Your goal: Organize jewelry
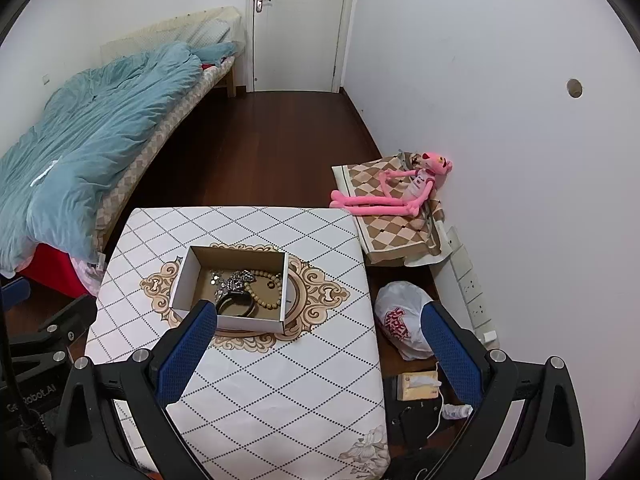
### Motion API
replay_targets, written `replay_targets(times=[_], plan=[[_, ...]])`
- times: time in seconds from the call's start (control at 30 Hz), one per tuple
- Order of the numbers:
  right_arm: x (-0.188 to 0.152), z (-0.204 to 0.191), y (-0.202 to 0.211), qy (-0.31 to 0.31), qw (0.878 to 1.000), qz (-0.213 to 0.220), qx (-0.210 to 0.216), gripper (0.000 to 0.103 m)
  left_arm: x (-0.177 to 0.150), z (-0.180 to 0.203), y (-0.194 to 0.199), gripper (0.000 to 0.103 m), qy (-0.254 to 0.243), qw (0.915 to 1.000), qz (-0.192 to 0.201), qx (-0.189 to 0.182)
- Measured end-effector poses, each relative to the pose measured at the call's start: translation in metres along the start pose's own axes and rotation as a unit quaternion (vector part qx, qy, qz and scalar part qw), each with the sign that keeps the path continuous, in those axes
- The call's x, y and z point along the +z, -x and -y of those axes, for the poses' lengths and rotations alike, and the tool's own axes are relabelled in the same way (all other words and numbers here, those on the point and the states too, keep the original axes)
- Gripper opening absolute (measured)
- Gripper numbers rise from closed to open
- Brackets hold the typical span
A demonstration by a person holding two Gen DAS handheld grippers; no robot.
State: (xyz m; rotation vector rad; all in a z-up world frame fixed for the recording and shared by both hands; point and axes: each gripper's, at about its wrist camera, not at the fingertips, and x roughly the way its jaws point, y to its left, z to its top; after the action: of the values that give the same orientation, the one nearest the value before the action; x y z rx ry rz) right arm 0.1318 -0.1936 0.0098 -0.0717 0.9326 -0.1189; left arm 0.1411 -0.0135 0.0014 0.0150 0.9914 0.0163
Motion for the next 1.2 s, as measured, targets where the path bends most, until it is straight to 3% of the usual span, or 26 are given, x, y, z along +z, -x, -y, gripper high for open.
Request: replay_targets(times=[1.2], plan=[[-0.005, -0.0028, -0.0094, 0.009, 1.0, -0.012, -0.003, 0.103, -0.0017, -0.0032, -0.0061, 0.102, 0.0, 1.0, -0.007, 0.007]])
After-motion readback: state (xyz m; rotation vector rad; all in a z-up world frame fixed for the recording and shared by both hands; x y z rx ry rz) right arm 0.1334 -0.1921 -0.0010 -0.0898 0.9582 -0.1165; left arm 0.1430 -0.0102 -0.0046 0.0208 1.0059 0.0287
